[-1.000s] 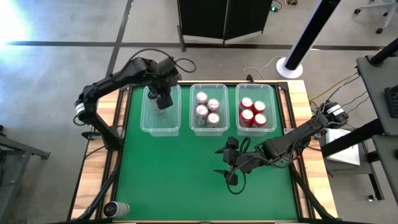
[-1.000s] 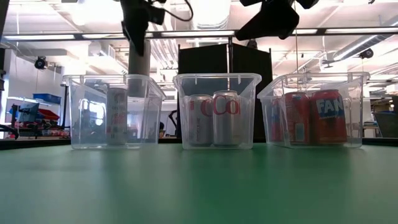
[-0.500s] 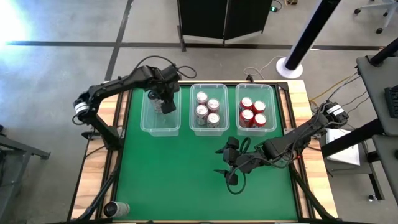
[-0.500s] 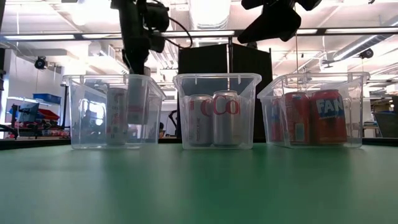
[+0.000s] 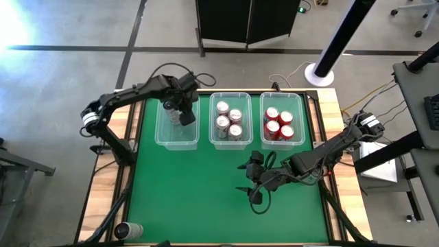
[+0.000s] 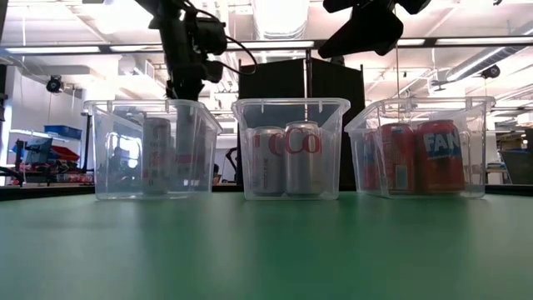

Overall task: Sort soda cans
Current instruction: Put the top left white soda can into the left transparent bin, then put the bottom white soda can into the left transparent bin

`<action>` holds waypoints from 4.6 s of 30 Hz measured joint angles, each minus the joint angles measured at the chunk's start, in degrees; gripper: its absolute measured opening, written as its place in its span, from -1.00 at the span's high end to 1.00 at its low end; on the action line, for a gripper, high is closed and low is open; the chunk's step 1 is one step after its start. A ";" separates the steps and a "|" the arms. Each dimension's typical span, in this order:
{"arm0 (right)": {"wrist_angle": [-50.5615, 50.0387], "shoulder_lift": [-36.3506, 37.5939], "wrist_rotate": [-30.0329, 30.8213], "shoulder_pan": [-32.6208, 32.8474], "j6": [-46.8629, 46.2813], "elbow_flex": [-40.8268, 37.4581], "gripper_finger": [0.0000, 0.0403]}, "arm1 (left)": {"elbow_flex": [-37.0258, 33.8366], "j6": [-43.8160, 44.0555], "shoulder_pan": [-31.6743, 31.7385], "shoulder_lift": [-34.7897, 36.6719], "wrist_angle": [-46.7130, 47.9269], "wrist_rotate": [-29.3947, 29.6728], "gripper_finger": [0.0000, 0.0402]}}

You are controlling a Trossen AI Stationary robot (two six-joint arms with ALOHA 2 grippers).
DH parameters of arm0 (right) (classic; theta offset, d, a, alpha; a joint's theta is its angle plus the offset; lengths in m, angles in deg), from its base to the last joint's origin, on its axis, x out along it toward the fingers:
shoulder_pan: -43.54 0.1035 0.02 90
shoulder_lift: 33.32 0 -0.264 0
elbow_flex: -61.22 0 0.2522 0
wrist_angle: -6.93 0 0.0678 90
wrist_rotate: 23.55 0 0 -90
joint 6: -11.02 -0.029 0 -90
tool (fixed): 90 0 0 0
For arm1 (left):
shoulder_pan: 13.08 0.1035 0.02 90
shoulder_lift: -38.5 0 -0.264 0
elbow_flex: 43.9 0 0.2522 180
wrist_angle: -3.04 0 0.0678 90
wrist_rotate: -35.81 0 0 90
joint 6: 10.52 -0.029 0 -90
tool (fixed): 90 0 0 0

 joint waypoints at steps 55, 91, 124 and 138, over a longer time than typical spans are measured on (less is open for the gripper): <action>2.46 -0.02 8.70 8.66 0.19 -0.55 -0.81 | 16.59 25.56 -39.71 8.48 18.05 1.00 -0.73; 0.05 -0.02 13.60 16.79 -3.96 -0.55 -0.81 | 16.44 95.46 -93.47 -4.83 24.02 -2.57 -0.73; 0.17 -0.02 13.66 16.63 -3.34 -0.92 -0.81 | 16.13 122.06 -100.33 -5.73 21.14 -11.10 -0.73; 0.48 -0.02 13.66 16.63 -2.39 -0.92 -0.81 | 12.59 121.62 -100.35 -6.19 18.13 -11.17 -0.73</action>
